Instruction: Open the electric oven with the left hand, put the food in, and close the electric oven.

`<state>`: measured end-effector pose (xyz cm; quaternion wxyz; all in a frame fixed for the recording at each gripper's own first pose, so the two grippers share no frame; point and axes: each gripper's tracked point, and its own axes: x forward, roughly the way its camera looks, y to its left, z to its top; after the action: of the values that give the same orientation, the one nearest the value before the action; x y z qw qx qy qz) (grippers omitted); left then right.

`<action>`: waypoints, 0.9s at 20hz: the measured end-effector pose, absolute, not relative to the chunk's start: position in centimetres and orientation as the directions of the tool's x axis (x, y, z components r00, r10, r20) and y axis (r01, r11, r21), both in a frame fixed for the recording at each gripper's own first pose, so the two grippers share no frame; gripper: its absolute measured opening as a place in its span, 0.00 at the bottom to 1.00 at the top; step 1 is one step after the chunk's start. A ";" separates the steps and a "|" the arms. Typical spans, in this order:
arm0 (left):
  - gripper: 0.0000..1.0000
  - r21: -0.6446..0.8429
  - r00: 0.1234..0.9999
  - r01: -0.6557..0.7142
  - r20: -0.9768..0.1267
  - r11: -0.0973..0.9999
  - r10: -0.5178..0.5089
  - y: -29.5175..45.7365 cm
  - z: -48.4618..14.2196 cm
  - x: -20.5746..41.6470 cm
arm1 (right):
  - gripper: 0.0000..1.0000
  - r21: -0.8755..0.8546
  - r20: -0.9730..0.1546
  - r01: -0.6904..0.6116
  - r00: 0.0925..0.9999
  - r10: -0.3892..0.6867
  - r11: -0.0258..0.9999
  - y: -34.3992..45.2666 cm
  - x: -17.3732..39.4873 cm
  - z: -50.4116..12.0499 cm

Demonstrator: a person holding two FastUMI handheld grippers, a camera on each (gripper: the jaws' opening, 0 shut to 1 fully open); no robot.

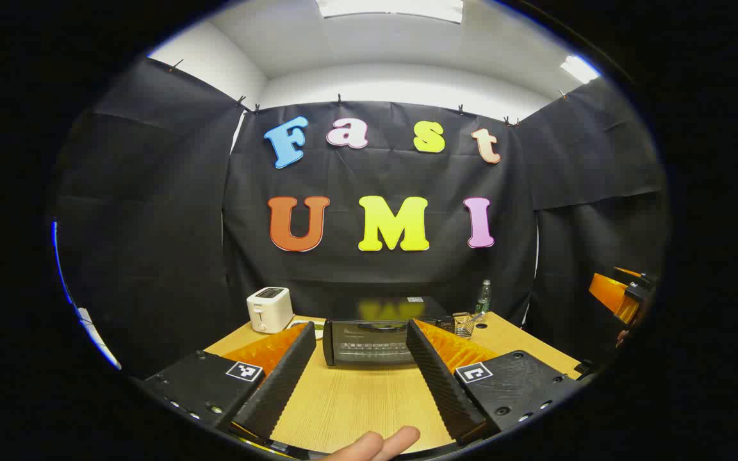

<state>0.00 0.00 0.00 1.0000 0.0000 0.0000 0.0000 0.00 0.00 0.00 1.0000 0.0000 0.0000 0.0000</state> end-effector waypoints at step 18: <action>0.93 0.014 0.994 0.102 -0.044 0.995 -0.101 -4.4 -1.5 13.1 | 0.97 0.013 -0.008 0.007 1.000 -0.007 1.000 -4.0 0.0 -2.5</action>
<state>13.10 -4.42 -1.49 0.9984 0.0083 0.0218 -0.0509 0.03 -4.02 -2.51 1.0000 0.0065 0.0040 -0.0036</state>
